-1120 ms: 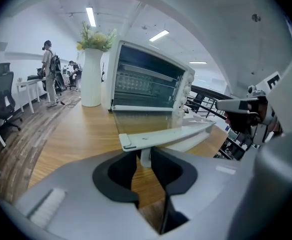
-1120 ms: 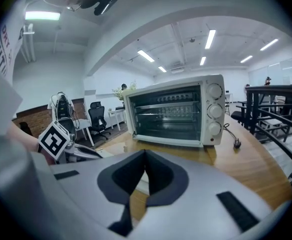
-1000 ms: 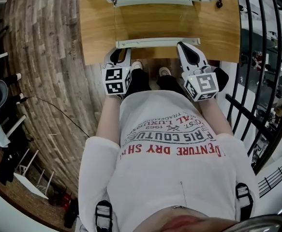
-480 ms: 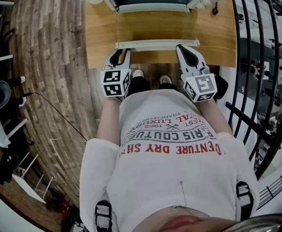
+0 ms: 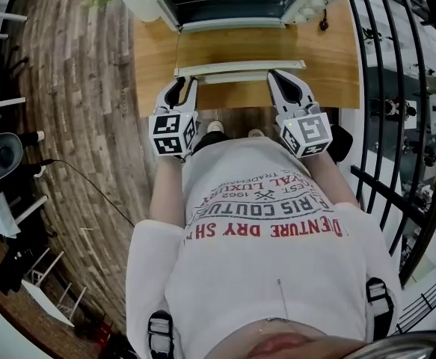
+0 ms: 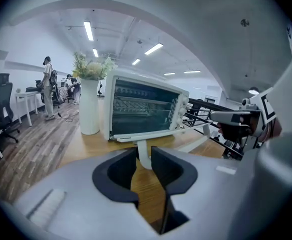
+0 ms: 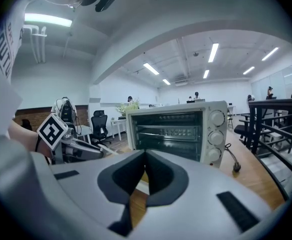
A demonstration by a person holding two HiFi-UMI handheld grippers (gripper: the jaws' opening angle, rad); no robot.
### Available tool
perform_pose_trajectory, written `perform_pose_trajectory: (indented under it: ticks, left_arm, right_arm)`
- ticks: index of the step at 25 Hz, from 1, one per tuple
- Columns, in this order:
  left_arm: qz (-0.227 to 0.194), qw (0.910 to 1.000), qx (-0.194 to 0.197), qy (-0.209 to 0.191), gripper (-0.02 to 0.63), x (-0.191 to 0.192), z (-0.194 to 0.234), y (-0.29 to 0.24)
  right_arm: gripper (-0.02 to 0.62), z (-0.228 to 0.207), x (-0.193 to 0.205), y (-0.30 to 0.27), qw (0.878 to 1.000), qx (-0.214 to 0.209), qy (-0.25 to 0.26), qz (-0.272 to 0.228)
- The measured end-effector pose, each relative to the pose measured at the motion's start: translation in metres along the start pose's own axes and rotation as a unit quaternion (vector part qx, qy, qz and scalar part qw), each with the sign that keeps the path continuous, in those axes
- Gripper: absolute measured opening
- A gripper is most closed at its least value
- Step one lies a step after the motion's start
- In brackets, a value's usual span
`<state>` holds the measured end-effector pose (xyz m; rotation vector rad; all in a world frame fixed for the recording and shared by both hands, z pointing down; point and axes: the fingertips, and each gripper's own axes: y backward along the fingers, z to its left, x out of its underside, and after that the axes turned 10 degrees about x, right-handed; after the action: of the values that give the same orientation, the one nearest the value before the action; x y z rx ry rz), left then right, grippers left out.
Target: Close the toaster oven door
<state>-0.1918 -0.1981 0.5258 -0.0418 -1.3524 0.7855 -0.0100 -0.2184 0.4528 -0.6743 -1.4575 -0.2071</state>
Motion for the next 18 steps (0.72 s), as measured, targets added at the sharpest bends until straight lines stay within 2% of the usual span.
perform_pose_trajectory:
  ticks: [9, 18]
  left_arm:
    - [-0.044, 0.9984, -0.012, -0.033, 0.104, -0.043, 0.003, 0.007]
    - [-0.061, 0.9978, 0.0, -0.024, 0.106, -0.088, 0.013, 0.01]
  right_arm:
    - [0.005, 0.005, -0.021, 0.0, 1.0, 0.001, 0.012, -0.023]
    - [0.006, 0.01, -0.041, 0.0, 0.999, 0.007, 0.019, -0.039]
